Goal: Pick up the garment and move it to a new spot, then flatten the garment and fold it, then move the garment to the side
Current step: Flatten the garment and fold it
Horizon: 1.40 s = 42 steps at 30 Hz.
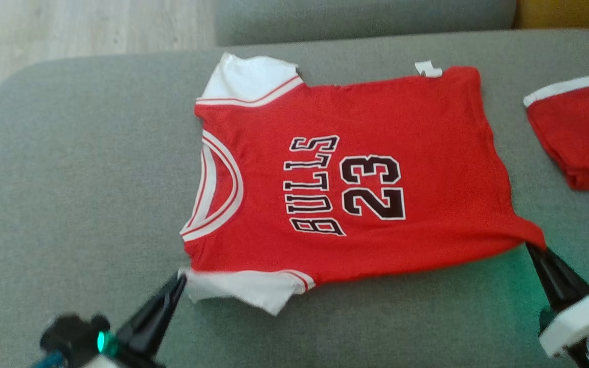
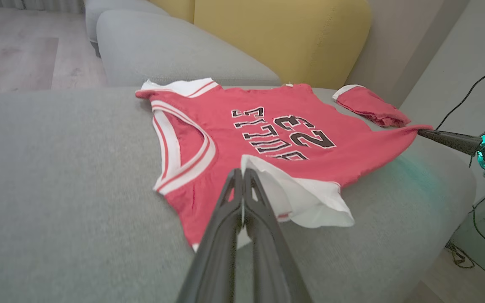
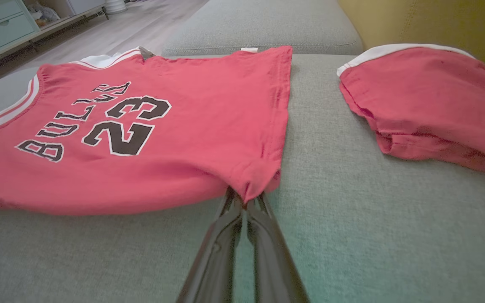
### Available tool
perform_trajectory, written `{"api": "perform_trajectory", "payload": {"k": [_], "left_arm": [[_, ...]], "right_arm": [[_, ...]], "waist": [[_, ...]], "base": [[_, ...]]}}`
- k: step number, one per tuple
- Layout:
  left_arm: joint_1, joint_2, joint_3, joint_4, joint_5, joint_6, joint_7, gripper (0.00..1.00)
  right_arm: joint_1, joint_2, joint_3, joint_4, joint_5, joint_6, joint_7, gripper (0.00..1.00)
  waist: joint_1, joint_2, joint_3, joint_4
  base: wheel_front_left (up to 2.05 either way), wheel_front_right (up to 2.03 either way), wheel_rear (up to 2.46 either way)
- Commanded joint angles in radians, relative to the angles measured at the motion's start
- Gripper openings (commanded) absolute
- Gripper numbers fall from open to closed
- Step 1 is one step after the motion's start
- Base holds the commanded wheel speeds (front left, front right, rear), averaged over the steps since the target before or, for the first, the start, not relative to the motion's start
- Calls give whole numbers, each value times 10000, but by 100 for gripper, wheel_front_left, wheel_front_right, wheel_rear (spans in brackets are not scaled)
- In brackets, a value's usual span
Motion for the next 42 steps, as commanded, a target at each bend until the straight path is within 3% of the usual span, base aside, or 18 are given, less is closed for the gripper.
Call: {"api": "perform_trajectory", "payload": {"k": [1, 8, 20, 21, 22, 23, 28, 33, 37, 42], "left_arm": [[-949, 294, 475, -181, 160, -83, -31, 0], [-3268, 408, 666, 88, 528, -380, 21, 0], [-6423, -140, 584, 1391, 950, -496, -190, 0], [-6586, -211, 515, 1529, 987, -498, -202, 19], [-6733, -280, 464, 1688, 1023, -499, -210, 78], [-6881, -343, 431, 1833, 1103, -500, -217, 100], [-6823, -1008, 1255, 1955, 1633, -441, -226, 100], [-5213, -1913, 1940, 1706, 2442, 370, -227, 100], [-3831, -2731, 2107, 1905, 2448, 637, -228, 100], [-2913, -3282, 2124, 2947, 2249, 956, -198, 100]], "right_arm": [[-510, -197, -22, -276, -60, -7, 35, 0], [-1879, 1, 106, -144, 76, -7, 439, 0], [-4114, 323, 467, 994, 519, -7, 677, 0], [-4246, 390, 480, 1101, 616, -7, 694, 0], [-4370, 444, 498, 1192, 685, -7, 684, 28], [-4487, 496, 500, 1290, 732, -7, 635, 100], [-4823, 811, 473, 1667, 745, -7, -192, 100], [-4539, 1005, 530, 1693, 678, -7, -949, 100], [-4063, 1099, 466, 1689, 638, -7, -1135, 100], [-3602, 1252, 409, 1722, 704, -7, -1202, 100]], "waist": [[-1, -1, 397, -101], [-1, -1, 1436, -230], [-1, -1, 2504, -228], [-1, -1, 2570, -225], [-1, -1, 2635, -216], [-1, -1, 2690, -208], [-1, -1, 2665, -183], [-1, -1, 2345, -153], [-1, -1, 2105, -93], [-1, -1, 1823, -178]], "base": [[0, 0, 0], [0, 0, 0], [0, 0, 0], [0, 0, 0], [0, 0, 0], [0, 0, 0], [0, 0, 0], [0, 0, 0], [0, 0, 0], [0, 0, 0]]}}
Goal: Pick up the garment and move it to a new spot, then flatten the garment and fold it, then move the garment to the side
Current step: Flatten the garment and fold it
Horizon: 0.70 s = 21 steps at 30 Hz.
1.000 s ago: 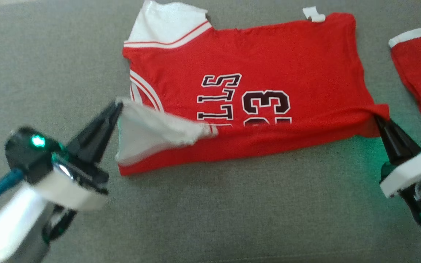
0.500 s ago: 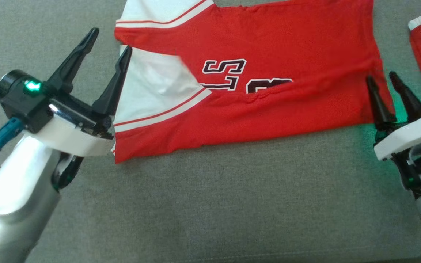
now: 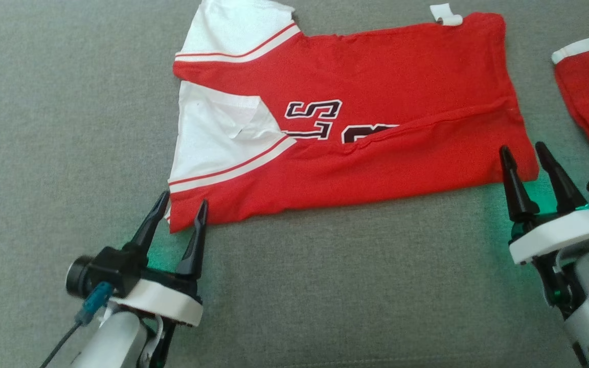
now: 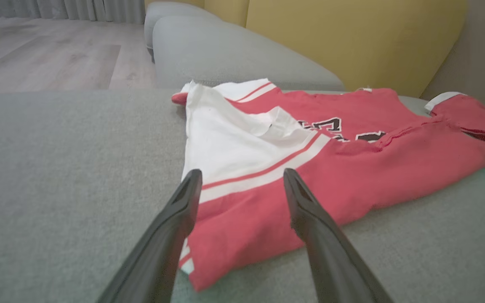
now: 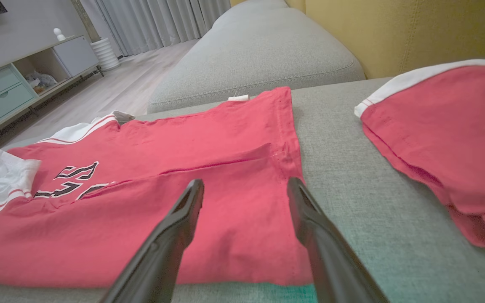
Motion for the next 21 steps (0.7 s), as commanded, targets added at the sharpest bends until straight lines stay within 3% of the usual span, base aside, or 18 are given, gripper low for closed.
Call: {"api": "perform_trajectory", "payload": {"k": [1, 10, 15, 16, 17, 18, 21], "left_arm": [[-167, 47, 489, 120, -127, 248, 48, 100], [-149, -182, 495, 1711, -263, 1059, 1089, 100], [-175, -335, 357, 1980, -568, 782, 1558, 100], [-175, -344, 328, 1978, -611, 691, 1567, 71], [-175, -344, 328, 1978, -611, 691, 1567, 71], [-171, -336, 276, 1950, -635, 565, 1557, 0], [-146, -386, 170, 1723, -795, 161, 1460, 0]], "right_arm": [[126, -77, 82, -222, 60, -7, -125, 100], [212, 29, 176, -179, 58, -7, -137, 100], [153, -29, 455, 119, 77, -7, -138, 100], [105, -38, 501, 273, 92, -7, -135, 100], [105, -38, 501, 273, 92, -7, -135, 100], [25, -36, 523, 443, 92, -7, -134, 100], [-286, 44, 444, 1011, 91, -7, -134, 100]], "waist": [[1, 0, -120, -75], [1, 0, -239, -282], [1, 0, -257, -278], [1, 0, -274, -266], [1, 0, -274, -266], [1, 0, -296, -257], [1, 0, -341, -199]], "base": [[0, 0, 0], [0, 0, 0], [0, 0, 0], [0, 0, 0], [0, 0, 0], [0, 0, 0], [0, 0, 0]]}}
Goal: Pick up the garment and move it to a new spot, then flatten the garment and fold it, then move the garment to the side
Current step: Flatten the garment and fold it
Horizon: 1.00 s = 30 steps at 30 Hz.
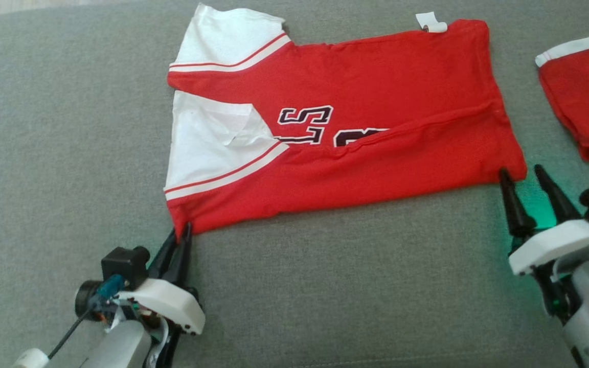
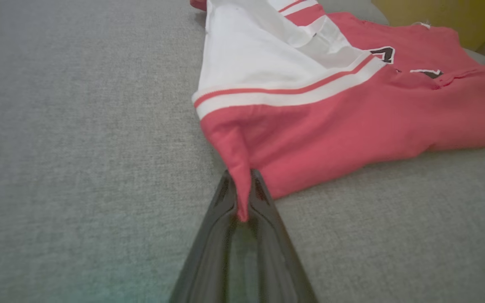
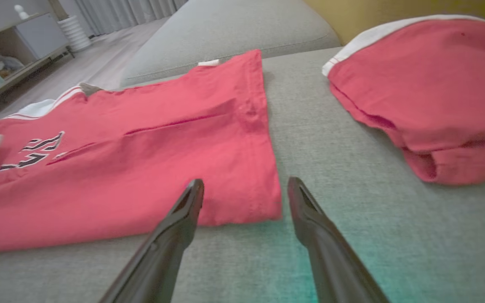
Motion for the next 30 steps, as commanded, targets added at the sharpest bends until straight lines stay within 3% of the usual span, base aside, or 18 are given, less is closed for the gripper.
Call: {"api": "perform_trajectory", "payload": {"k": [1, 7, 8, 9, 10, 14, 19, 30], "left_arm": [[-59, 66, 218, -167, -77, -90, -8, 0], [-155, 134, 175, -498, -11, -184, -304, 0], [-159, 142, 173, -543, -16, -185, -314, 0], [-156, 156, 174, -585, -13, -176, -337, 0], [-136, 166, 164, -610, -12, -176, -355, 0], [127, 205, 77, -682, -54, -203, -373, 0], [780, 240, -58, -873, -140, -133, -383, 0], [2692, 700, -640, -2316, -90, 194, 74, 0]], "right_arm": [[-381, -38, 7, -33, 27, -7, -131, 100], [-1107, 494, -368, 1601, -137, -7, 124, 100], [-1215, 601, -332, 1828, -142, -7, 246, 85], [-1305, 695, -287, 2034, -125, -7, 361, 17], [-1354, 768, -225, 2201, -91, -7, 471, 0], [-1244, 830, -7, 2486, 210, -7, 713, 0], [-397, 379, 226, 2364, 555, -7, 648, 0], [1795, -751, 404, 597, 1124, -7, 589, 0]], "waist": [[1, 0, -7, 49], [1, 0, -1, 194], [1, 0, -2, 209], [1, 0, -27, 223], [1, 0, -83, 249], [1, 0, -472, 317], [1, 0, -1287, 463], [1, 0, -1682, 475]], "base": [[0, 0, 0], [0, 0, 0], [0, 0, 0], [0, 0, 0], [0, 0, 0], [0, 0, 0], [0, 0, 0], [0, 0, 0]]}}
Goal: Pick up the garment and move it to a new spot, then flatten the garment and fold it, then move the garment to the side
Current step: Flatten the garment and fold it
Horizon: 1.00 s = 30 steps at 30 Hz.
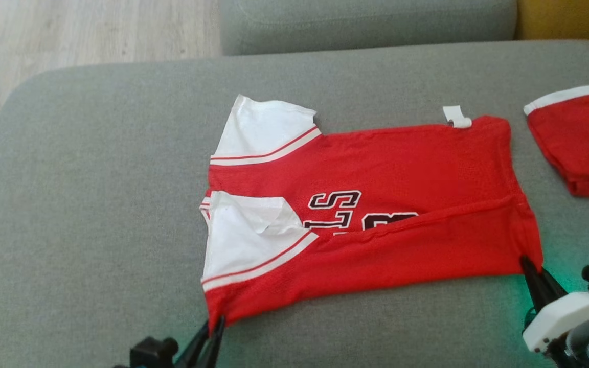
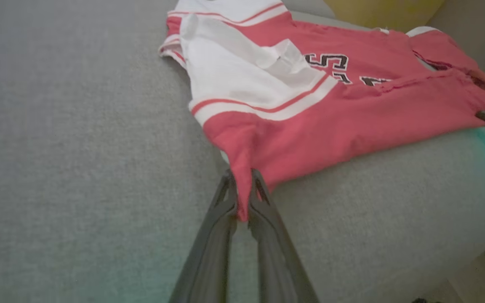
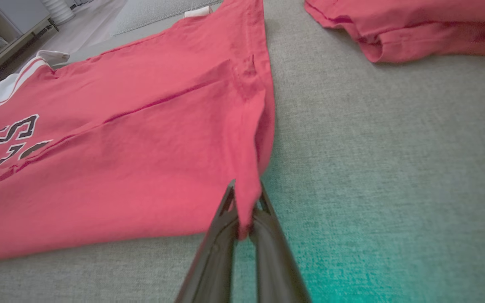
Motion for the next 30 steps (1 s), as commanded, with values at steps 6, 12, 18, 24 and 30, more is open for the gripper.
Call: {"api": "perform_trajectory", "payload": {"k": [6, 12, 18, 24, 30], "left_arm": [[277, 147, 118, -1010, -170, 94, 138, 37], [-620, 409, 431, -1618, -23, 105, 226, 100], [-3251, 1721, 1266, -3294, 318, -372, 1303, 100], [-7357, 2367, 972, -2883, -155, -1486, 3748, 100], [-10231, 2725, -397, -202, -1945, -1623, 6519, 100]], "right_arm": [[529, -574, -233, -1004, 104, -7, 39, 73], [520, -686, -664, -2009, -102, -7, -36, 100], [189, -657, -1333, -3358, -707, -7, -178, 100], [-189, -171, -1810, -4606, -1426, -7, 234, 100], [-490, 430, -1770, -5254, -2025, -7, 607, 100]], "waist": [[3, -1, 447, -25], [3, -1, 1004, -146], [3, -1, 1839, -484], [3, -1, 2843, -890], [3, -1, 3397, -1478]], "base": [[0, 0, 0], [0, 0, 0], [0, 0, 0], [0, 0, 0], [0, 0, 0]]}}
